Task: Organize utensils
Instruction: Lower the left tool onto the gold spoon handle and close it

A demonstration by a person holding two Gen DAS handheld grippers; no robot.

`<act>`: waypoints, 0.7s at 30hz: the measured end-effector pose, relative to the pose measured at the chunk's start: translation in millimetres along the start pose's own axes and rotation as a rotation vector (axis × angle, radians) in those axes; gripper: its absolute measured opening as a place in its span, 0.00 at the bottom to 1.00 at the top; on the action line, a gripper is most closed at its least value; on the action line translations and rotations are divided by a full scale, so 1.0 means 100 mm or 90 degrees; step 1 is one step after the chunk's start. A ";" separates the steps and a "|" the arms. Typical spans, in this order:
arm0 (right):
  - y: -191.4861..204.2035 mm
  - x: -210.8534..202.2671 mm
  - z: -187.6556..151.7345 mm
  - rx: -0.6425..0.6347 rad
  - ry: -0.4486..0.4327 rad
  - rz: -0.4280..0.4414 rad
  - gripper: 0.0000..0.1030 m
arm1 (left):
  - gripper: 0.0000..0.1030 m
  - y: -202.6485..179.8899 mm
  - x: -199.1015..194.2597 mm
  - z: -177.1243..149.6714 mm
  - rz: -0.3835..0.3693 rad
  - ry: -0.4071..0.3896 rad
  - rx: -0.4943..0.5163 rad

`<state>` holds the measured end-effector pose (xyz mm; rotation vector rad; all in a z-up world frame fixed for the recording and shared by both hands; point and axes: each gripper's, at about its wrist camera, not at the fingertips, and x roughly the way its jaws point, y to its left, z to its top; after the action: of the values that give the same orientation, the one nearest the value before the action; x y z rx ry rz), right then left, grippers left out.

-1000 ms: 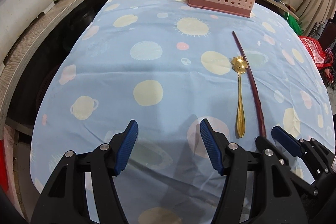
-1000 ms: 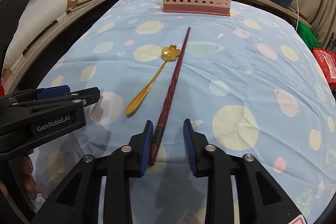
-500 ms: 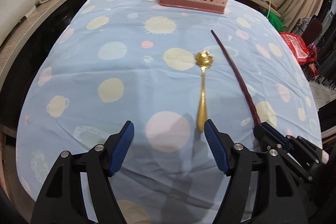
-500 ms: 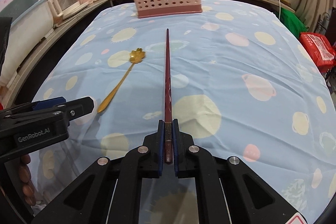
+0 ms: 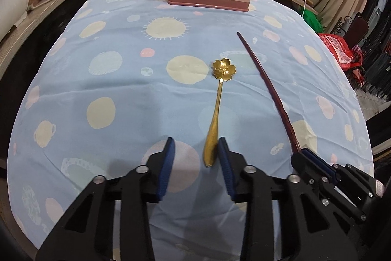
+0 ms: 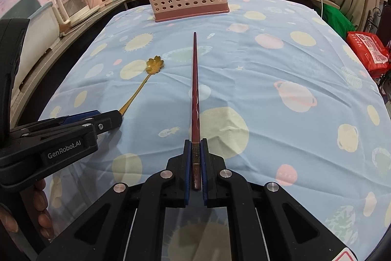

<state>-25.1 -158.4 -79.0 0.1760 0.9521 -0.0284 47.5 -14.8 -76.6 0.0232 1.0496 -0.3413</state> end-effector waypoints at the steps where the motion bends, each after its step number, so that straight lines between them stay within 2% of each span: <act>1: 0.00 0.00 0.00 0.000 0.000 0.000 0.07 | 0.25 -0.01 0.00 -0.01 -0.001 -0.001 0.003; 4: 0.00 0.00 0.00 0.000 0.000 0.000 0.07 | 0.12 -0.02 -0.01 -0.03 -0.003 -0.004 0.013; 11: 0.00 -0.01 0.00 0.003 0.000 0.003 0.07 | 0.10 0.01 -0.09 -0.05 -0.031 -0.010 0.001; 21: -0.04 -0.23 0.11 0.020 -0.032 0.023 0.07 | 0.10 0.08 -0.43 0.08 -0.028 -0.057 -0.016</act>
<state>-30.2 -165.7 -54.4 0.2207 0.8978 -0.0145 37.3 2.7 -37.4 -0.0367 0.9672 -0.3660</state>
